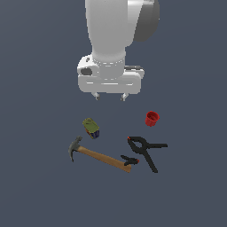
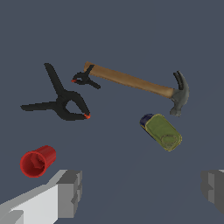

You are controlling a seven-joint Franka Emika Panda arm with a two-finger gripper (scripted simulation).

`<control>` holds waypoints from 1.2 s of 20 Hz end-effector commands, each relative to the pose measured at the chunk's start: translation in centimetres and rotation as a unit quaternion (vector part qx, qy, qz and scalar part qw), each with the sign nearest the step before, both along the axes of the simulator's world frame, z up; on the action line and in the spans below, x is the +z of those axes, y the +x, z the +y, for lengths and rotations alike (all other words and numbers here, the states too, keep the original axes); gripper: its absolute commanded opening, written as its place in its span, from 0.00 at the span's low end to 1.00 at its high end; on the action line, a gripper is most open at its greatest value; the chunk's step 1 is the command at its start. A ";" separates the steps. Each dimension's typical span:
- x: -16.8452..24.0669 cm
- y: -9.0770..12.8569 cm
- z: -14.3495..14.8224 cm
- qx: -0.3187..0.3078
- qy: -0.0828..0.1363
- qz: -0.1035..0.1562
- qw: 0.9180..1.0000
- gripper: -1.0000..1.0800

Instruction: Pick up a designated object from a clutter of objects.

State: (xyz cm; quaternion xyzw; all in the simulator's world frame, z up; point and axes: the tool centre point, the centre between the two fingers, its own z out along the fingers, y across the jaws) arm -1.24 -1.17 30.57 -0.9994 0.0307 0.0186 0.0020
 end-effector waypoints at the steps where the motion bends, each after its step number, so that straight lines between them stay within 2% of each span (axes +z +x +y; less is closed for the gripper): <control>1: 0.0 0.0 0.0 0.000 0.000 0.000 1.000 0.96; 9: 1.3 0.2 0.2 0.021 -0.011 -0.006 1.000 0.96; 24: -0.2 0.5 -0.6 0.046 -0.008 -0.006 0.999 0.96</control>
